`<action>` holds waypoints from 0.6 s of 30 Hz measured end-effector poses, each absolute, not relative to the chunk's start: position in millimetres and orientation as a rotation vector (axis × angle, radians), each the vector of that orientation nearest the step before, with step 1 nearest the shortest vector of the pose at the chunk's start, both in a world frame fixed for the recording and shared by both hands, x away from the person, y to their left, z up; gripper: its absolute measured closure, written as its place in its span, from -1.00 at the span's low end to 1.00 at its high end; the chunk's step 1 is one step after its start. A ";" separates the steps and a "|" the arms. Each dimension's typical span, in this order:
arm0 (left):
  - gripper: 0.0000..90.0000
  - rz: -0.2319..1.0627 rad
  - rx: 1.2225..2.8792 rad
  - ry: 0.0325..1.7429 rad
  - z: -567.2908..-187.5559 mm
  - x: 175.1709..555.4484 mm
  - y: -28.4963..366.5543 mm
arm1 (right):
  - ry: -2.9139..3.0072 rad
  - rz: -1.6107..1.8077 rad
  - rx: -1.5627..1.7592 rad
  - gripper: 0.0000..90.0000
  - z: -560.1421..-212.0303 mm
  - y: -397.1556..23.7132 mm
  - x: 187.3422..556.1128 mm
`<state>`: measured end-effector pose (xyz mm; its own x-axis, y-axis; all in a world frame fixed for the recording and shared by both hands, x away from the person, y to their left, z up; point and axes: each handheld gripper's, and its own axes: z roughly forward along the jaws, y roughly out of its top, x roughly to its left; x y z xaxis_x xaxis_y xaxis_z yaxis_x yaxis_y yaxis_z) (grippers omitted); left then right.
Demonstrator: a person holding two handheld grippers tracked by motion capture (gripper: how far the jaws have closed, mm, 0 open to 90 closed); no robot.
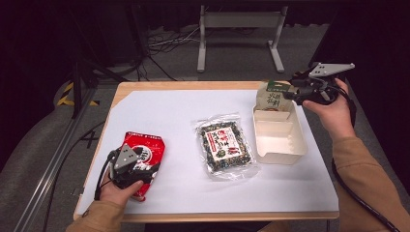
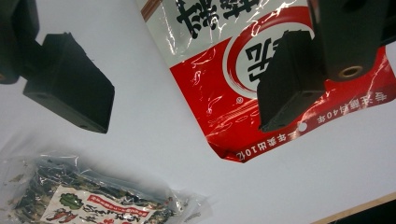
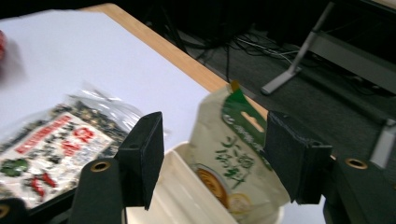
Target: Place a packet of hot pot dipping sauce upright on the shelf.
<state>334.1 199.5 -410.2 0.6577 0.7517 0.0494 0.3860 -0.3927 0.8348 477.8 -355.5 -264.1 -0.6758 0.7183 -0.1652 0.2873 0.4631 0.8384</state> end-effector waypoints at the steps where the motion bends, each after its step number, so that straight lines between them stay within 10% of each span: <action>1: -0.57 0.541 2.017 0.881 -409.9 334.8 199.3 | 2.214 1.152 0.839 -0.16 -264.1 -354.6 474.9; 18: -0.58 0.522 2.022 0.888 -406.3 337.2 205.2 | 2.257 1.258 0.843 -0.17 -270.5 -325.6 444.5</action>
<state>337.2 205.2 -406.3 0.6612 0.7493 0.0374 0.3970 -0.3917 0.8301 444.5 -325.6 -270.5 -0.7276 0.6827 -0.0669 0.3019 0.4062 0.8624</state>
